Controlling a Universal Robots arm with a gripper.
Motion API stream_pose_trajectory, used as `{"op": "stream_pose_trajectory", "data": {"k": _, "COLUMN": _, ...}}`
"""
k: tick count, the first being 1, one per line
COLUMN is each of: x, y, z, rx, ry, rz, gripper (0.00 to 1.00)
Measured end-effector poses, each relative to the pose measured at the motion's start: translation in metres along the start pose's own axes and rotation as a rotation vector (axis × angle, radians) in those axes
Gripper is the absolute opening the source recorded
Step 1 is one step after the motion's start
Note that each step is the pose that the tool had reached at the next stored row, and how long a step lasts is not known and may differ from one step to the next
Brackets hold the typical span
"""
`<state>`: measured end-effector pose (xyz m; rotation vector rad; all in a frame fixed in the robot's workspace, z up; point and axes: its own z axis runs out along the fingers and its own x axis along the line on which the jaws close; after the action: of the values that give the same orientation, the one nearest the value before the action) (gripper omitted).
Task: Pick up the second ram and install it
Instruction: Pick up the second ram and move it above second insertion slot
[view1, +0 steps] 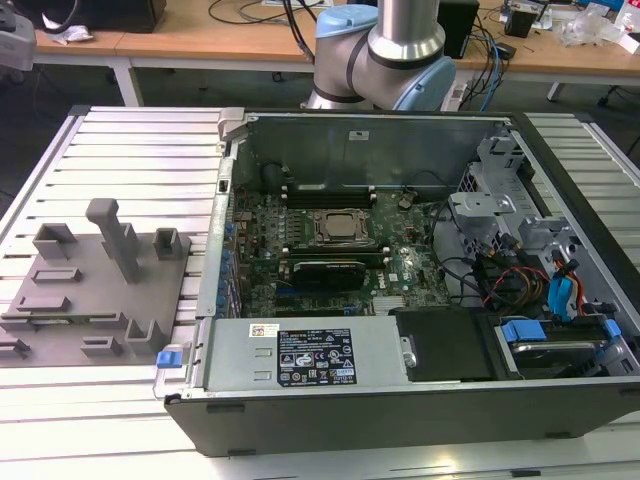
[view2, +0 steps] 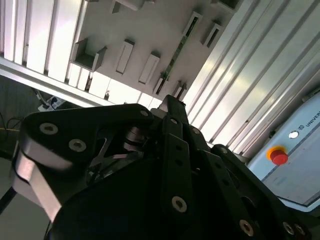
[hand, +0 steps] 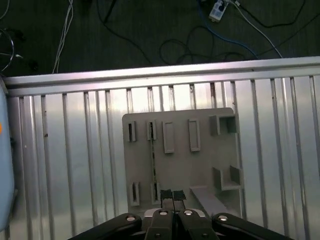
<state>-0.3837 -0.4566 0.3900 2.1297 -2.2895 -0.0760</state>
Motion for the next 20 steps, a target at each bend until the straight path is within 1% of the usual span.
{"op": "stream_pose_trajectory", "data": {"k": 3, "x": 0.0000, "y": 0.0000, "z": 0.0000, "rx": -0.0001, "ry": 0.0003, "rz": -0.005, "gripper": 0.11}}
{"op": "stream_pose_trajectory", "data": {"k": 4, "x": 0.0000, "y": 0.0000, "z": 0.0000, "rx": -0.0002, "ry": 0.0003, "rz": -0.006, "gripper": 0.24}}
{"op": "stream_pose_trajectory", "data": {"k": 5, "x": 0.0000, "y": 0.0000, "z": 0.0000, "rx": -0.0002, "ry": 0.0004, "rz": -0.008, "gripper": 0.24}}
{"op": "stream_pose_trajectory", "data": {"k": 6, "x": 0.0000, "y": 0.0000, "z": 0.0000, "rx": -0.0003, "ry": 0.0005, "rz": -0.010, "gripper": 0.30}}
{"op": "stream_pose_trajectory", "data": {"k": 12, "x": 0.0002, "y": -0.0001, "z": 0.0021, "rx": -0.0003, "ry": 0.0005, "rz": -0.010, "gripper": 0.30}}
{"op": "stream_pose_trajectory", "data": {"k": 20, "x": 0.0007, "y": -0.0004, "z": 0.0079, "rx": -0.0003, "ry": 0.0005, "rz": -0.010, "gripper": 0.30}}
